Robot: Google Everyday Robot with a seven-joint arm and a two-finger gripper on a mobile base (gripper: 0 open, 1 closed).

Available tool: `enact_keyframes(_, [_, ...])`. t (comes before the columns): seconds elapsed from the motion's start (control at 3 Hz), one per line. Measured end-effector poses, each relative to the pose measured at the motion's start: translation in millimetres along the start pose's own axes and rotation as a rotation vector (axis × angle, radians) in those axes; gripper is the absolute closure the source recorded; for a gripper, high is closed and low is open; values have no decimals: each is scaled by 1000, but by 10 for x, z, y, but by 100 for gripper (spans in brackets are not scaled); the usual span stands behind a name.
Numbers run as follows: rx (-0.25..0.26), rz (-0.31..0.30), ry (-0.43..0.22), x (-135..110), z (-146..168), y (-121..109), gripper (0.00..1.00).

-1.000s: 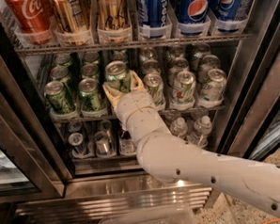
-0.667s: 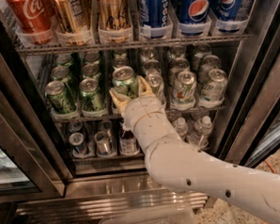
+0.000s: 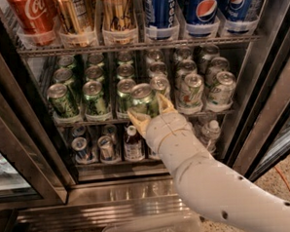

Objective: Pick green can from middle shelf of fridge

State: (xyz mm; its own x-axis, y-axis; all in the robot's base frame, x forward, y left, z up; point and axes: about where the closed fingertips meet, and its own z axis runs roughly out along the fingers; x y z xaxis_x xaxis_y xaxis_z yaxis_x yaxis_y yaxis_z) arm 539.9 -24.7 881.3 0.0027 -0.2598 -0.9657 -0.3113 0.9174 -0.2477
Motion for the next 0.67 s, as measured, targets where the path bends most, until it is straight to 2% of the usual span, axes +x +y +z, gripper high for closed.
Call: enact_keyframes(0.67, [-47, -28, 71, -36, -211, -760, 100])
